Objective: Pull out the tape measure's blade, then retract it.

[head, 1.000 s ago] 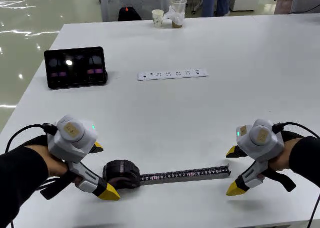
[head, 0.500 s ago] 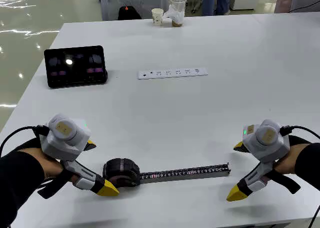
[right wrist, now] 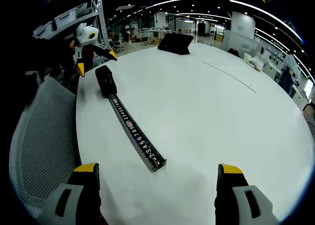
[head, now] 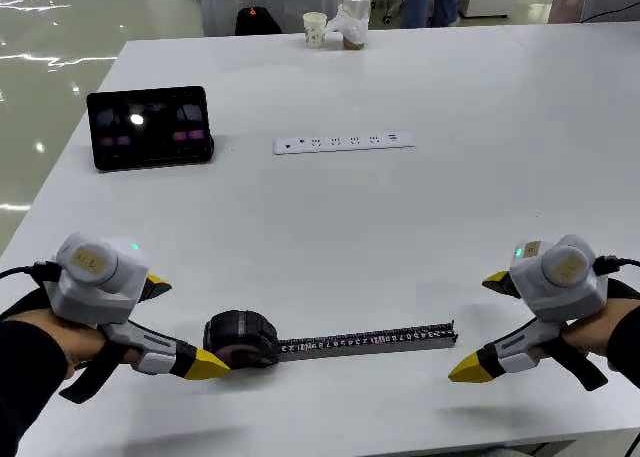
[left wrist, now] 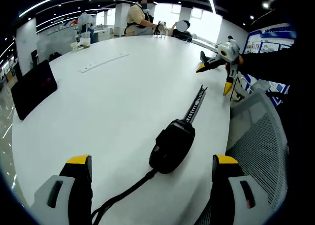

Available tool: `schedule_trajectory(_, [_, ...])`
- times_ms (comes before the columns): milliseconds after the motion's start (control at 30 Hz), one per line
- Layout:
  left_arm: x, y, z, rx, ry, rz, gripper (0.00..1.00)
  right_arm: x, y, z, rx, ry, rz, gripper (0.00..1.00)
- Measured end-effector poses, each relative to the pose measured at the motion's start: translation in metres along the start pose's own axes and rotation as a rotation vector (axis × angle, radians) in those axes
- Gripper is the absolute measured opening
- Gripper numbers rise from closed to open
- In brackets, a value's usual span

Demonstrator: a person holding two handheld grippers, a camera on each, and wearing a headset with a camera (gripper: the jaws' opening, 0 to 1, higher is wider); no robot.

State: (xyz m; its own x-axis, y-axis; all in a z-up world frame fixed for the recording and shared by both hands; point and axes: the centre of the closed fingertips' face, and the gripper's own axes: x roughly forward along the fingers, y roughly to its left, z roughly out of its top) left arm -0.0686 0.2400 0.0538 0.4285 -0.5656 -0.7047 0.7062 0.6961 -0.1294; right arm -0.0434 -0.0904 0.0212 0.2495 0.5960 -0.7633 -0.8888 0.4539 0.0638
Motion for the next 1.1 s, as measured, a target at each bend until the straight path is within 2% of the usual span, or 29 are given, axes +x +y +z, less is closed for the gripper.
schedule_trajectory(100, [-0.007,0.002,-0.002,-0.012,-0.029,0.028,0.99,-0.006,0.004,-0.002,0.006,-0.01,-0.017,0.99])
schedule_trajectory(167, [-0.012,-0.003,-0.003,0.002,-0.051,0.02,0.99,-0.01,0.006,-0.004,0.004,-0.021,-0.028,0.99])
schedule_trajectory(333, [-0.02,-0.007,-0.01,0.01,-0.052,0.041,0.99,-0.018,0.008,-0.011,-0.004,-0.06,-0.044,0.99])
schedule_trajectory(433, [-0.023,-0.004,-0.01,0.0,-0.082,0.07,0.99,-0.022,0.014,-0.011,0.012,-0.081,-0.051,0.99])
schedule_trajectory(633, [-0.029,-0.003,-0.012,-0.016,-0.115,0.106,0.99,-0.028,0.02,-0.011,0.026,-0.114,-0.069,0.99])
schedule_trajectory(733, [-0.035,0.004,-0.013,-0.032,-0.131,0.145,0.99,-0.031,0.019,-0.01,0.045,-0.134,-0.084,0.99])
schedule_trajectory(833, [-0.04,0.004,-0.014,-0.039,-0.16,0.158,0.99,-0.034,0.02,-0.012,0.083,-0.146,-0.089,0.99])
schedule_trajectory(933, [-0.044,0.008,-0.018,-0.051,-0.164,0.192,0.99,-0.039,0.017,-0.014,0.072,-0.16,-0.118,0.99])
schedule_trajectory(1000, [-0.047,0.006,-0.021,-0.066,-0.173,0.194,0.99,-0.043,0.014,-0.014,0.089,-0.176,-0.127,0.99])
schedule_trajectory(1100, [-0.049,0.004,-0.025,-0.065,-0.178,0.202,0.99,-0.046,0.01,-0.022,0.115,-0.167,-0.142,0.99])
